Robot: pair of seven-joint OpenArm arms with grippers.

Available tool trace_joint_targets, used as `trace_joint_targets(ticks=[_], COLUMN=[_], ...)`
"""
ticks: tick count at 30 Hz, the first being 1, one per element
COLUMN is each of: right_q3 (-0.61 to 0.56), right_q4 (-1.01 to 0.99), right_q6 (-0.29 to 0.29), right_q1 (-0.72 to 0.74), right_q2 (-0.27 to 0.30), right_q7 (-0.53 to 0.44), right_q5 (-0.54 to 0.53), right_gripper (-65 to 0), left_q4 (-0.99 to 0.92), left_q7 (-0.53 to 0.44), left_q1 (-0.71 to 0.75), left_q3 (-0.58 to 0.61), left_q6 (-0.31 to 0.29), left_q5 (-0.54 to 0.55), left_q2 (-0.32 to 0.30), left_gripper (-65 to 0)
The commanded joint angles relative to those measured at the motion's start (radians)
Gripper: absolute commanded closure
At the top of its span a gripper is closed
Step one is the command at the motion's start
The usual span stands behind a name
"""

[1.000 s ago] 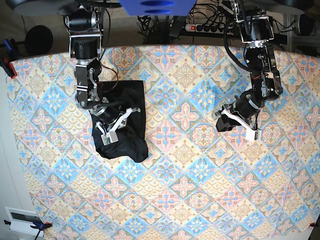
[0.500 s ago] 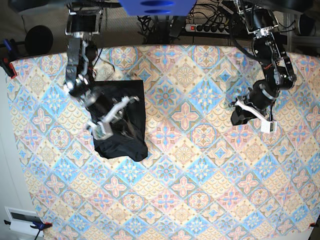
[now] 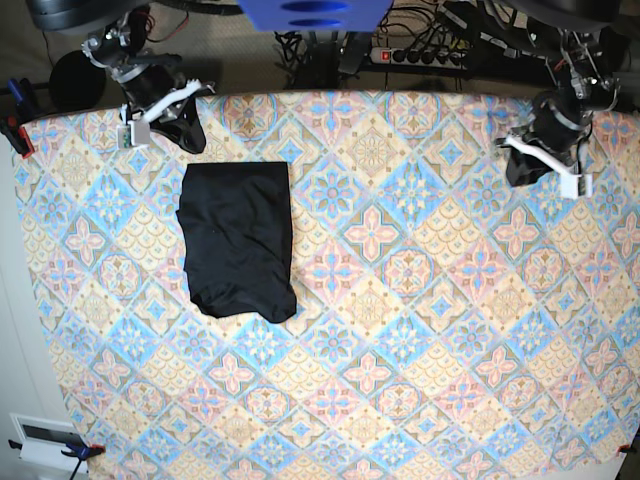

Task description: Layout the t-shirt on the table in an organized manner, then fold the t-shirt properly

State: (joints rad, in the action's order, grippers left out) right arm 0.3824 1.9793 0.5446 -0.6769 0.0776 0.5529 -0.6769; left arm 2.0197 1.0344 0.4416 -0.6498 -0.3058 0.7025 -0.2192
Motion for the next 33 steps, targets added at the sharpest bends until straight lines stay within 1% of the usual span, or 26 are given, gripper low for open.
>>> trace_joint_targets(ticks=[1, 4, 7, 9, 13, 14, 16, 18, 20, 22, 24, 26, 28, 29, 31, 33], right_q3=[0.016, 0.048, 0.079, 0.099, 0.145, 0.151, 0.152, 0.146, 0.138, 0.100, 0.073, 0.062, 0.060, 0.059, 0.049, 0.019], right_q4=[0.019, 0.019, 0.013, 0.012, 0.007, 0.007, -0.002, -0.030, -0.084, -0.166, -0.251, -0.331, -0.386, -0.407, -0.455, -0.504], right_q6=[0.010, 0.010, 0.010, 0.010, 0.010, 0.010, 0.010, 0.010, 0.010, 0.010, 0.010, 0.010, 0.010, 0.010, 0.010, 0.010], right_q1=[-0.024, -0.070, -0.116, -0.145, -0.194, -0.198, -0.201, -0.201, -0.203, -0.203, -0.198, -0.194, -0.163, -0.146, -0.117, -0.071], right_q2=[0.003, 0.003, 0.004, 0.004, 0.006, 0.006, 0.006, 0.006, 0.006, 0.006, 0.006, 0.006, 0.011, 0.020, 0.024, 0.024], right_q7=[-0.018, -0.018, -0.018, -0.007, 0.092, 0.121, 0.154, 0.167, 0.167, 0.161, 0.157, 0.157, 0.157, 0.157, 0.157, 0.155], right_q5=[-0.017, -0.017, -0.016, -0.016, -0.008, 0.013, 0.096, 0.161, 0.213, 0.247, 0.253, 0.254, 0.254, 0.260, 0.288, 0.337], right_gripper=[0.0, 0.0, 0.0, 0.0, 0.0, 0.0, 0.0, 0.0, 0.0, 0.0, 0.0, 0.0, 0.0, 0.0, 0.0, 0.0], left_q4=[0.020, 0.022, 0.022, 0.022, 0.022, 0.022, 0.017, 0.016, 0.014, -0.010, -0.073, -0.173, -0.302, -0.353, -0.443, -0.523], left_q7=[-0.022, -0.022, -0.022, -0.027, -0.029, -0.029, -0.029, -0.029, -0.030, -0.030, -0.042, -0.115, -0.210, -0.239, -0.277, -0.286], left_q1=[0.012, 0.092, 0.167, 0.208, 0.322, 0.349, 0.397, 0.437, 0.471, 0.478, 0.474, 0.460, 0.429, 0.417, 0.371, 0.322], left_q3=[-0.020, -0.052, -0.060, -0.060, -0.061, -0.061, -0.061, -0.060, -0.051, -0.015, 0.034, 0.084, 0.170, 0.201, 0.261, 0.305], left_q6=[-0.006, -0.008, -0.008, -0.008, -0.008, -0.008, -0.008, -0.008, -0.008, -0.008, -0.008, -0.008, -0.008, -0.008, -0.008, -0.008], left_q5=[0.021, 0.021, 0.021, 0.021, 0.021, 0.021, 0.010, -0.004, -0.040, -0.093, -0.152, -0.198, -0.241, -0.258, -0.274, -0.277], left_q2=[-0.015, -0.015, -0.052, -0.064, -0.079, -0.079, -0.079, -0.079, -0.078, -0.073, -0.076, -0.076, -0.078, -0.085, -0.101, -0.104], left_gripper=[-10.4, -7.8, -3.3, -0.4, -0.2, -0.2, -0.2, -0.2, -0.2, -0.2, -0.2, -0.2, -0.2, -0.2, -0.2, -0.2])
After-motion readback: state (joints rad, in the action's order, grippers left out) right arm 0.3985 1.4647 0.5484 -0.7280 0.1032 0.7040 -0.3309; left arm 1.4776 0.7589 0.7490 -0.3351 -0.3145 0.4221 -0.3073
